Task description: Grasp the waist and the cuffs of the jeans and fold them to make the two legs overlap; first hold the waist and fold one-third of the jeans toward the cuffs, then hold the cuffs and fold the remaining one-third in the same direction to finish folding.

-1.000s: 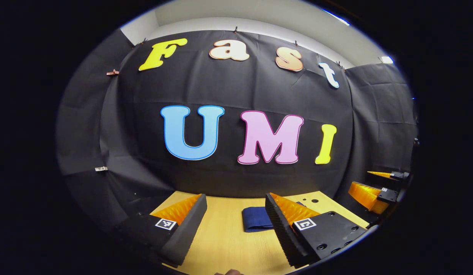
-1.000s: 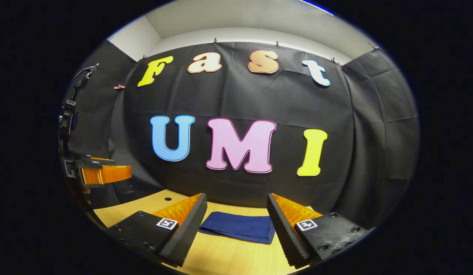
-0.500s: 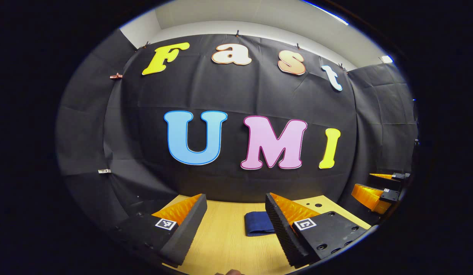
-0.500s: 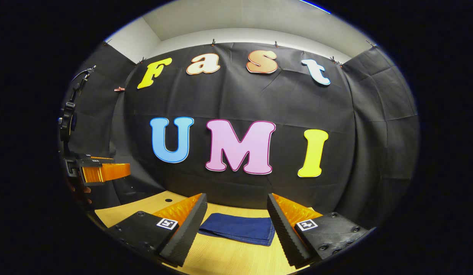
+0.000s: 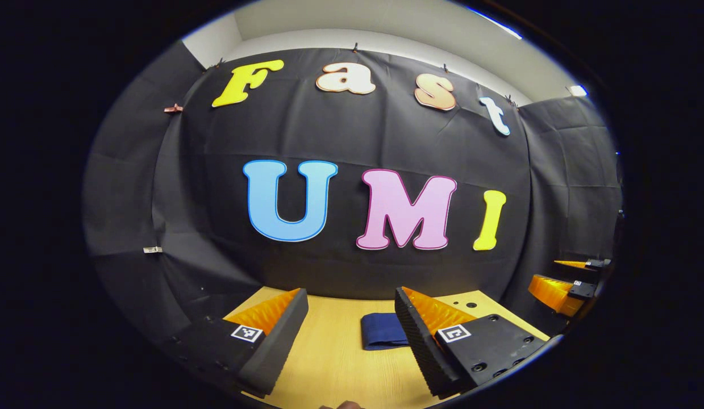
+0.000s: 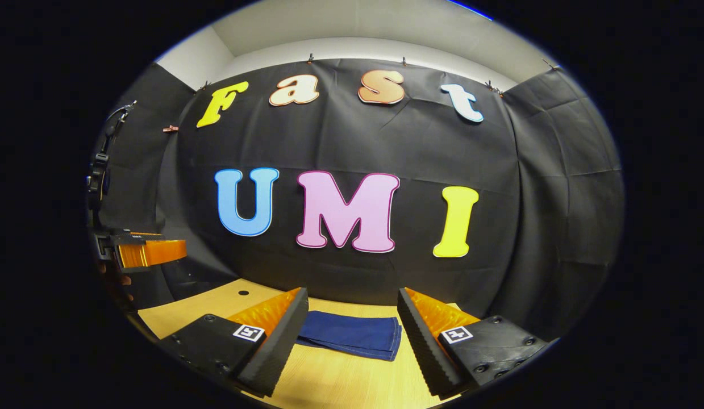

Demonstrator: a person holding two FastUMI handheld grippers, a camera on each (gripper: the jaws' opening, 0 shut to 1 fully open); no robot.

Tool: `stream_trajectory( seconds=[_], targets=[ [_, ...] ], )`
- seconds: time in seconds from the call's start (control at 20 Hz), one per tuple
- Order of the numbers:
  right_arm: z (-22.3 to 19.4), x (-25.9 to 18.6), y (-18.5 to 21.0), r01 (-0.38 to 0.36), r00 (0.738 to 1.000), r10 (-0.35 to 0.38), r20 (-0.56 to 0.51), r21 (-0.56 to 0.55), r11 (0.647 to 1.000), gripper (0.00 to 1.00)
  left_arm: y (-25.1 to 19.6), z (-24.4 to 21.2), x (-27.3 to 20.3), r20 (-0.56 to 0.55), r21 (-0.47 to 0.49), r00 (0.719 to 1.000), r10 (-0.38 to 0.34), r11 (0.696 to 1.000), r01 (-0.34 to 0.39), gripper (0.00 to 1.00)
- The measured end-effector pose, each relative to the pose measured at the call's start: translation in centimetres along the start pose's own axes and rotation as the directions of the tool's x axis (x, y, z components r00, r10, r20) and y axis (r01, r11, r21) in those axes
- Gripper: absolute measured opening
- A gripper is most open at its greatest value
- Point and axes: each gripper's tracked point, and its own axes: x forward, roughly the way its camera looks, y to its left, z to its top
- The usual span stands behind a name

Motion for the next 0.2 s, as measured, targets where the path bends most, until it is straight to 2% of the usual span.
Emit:
stream_trajectory(
  seconds=[0.2],
  targets=[
    [-0.12,-0.05,0.29,-0.002,1.0,0.002,-0.003,0.002,1.0,0.96,-0.02,-0.69,-0.06,-0.026,-0.004,1.0,-0.014,1.0,0.014,0.96]
  ],
)
